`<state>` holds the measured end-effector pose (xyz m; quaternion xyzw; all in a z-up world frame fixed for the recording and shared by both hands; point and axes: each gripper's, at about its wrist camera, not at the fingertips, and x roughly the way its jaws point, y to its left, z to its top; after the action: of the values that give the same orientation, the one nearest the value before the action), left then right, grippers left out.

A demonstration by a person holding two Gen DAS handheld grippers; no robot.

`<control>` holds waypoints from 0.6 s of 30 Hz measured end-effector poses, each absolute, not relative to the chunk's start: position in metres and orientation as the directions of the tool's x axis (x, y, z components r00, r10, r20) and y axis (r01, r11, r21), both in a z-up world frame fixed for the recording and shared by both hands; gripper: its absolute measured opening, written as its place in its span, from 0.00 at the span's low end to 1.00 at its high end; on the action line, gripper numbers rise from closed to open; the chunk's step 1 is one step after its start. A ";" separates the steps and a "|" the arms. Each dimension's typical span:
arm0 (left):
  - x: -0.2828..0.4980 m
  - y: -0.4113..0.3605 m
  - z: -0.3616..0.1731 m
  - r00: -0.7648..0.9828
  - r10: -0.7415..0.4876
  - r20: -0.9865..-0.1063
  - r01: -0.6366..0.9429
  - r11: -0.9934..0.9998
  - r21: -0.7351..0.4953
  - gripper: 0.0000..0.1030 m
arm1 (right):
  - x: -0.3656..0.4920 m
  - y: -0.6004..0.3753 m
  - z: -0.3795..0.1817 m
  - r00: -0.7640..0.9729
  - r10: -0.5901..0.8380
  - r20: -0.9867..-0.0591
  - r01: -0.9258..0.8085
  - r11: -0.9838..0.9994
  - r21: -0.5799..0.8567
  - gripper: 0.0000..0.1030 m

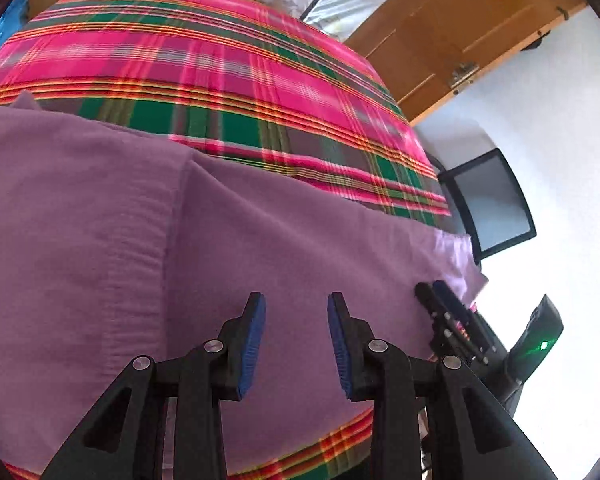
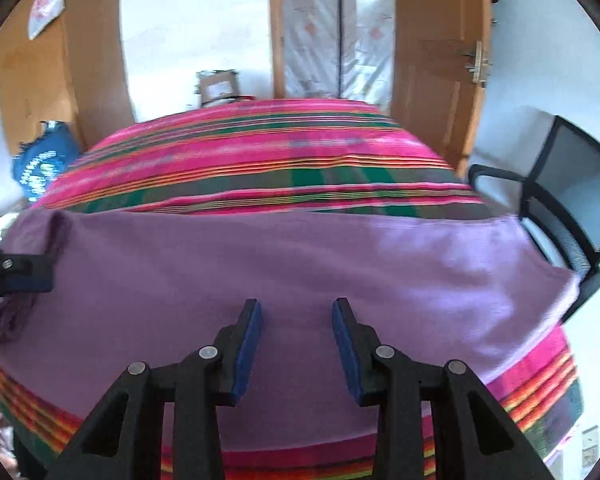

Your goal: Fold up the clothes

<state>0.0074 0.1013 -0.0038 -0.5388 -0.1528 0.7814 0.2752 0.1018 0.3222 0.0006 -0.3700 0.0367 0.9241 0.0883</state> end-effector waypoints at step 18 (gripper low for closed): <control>0.006 0.147 -0.014 -0.251 0.602 -0.758 -0.336 -0.789 -0.515 0.46 | 0.116 0.419 -0.001 -0.663 0.336 -0.668 -0.412 -0.910 -0.049 0.43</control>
<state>0.0056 0.1474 -0.0135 -0.5333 -0.1245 0.7810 0.3001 0.1162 0.4193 -0.0014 -0.3550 0.0534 0.9104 0.2056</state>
